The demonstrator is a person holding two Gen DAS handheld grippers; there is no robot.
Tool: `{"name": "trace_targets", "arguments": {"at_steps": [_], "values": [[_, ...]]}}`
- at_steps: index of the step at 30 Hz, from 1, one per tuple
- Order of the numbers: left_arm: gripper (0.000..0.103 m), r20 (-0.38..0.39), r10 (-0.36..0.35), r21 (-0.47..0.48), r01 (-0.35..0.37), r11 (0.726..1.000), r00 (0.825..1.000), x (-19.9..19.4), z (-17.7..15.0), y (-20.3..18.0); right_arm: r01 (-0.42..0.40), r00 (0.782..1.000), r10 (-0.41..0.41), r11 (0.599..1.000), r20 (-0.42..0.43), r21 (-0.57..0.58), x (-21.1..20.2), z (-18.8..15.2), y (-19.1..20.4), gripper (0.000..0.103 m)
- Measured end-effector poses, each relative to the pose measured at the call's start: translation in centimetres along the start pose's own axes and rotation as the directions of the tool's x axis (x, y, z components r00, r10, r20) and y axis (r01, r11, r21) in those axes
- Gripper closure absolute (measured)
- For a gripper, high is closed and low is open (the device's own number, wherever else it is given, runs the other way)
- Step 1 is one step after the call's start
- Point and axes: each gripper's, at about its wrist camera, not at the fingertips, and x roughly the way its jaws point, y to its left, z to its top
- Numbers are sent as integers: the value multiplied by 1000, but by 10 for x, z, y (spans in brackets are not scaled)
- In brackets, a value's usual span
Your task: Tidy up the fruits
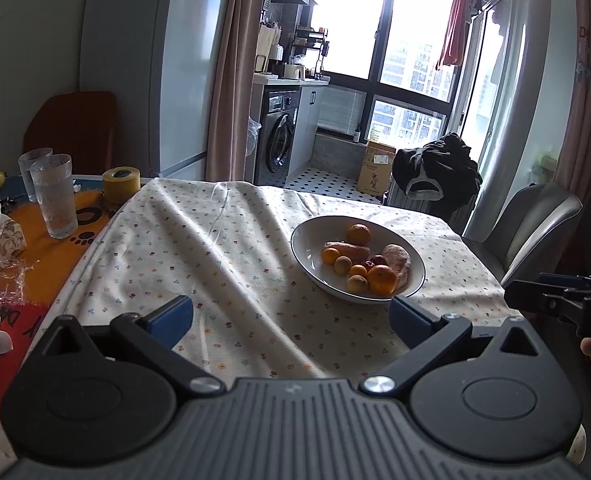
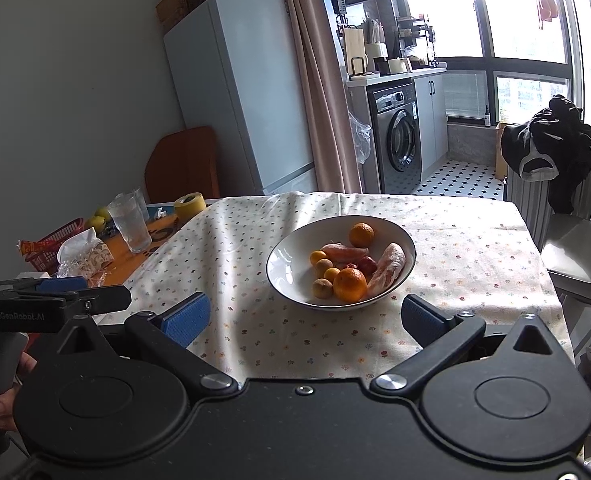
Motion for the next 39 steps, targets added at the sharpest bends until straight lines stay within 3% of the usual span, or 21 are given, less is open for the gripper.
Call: {"name": "trace_targets", "arguments": {"at_steps": [39], "values": [[0,2,-5,8,5,1000,1000,1,0,0,1,1000,-1,1000,-6,1,2,-2,-1,0]]}}
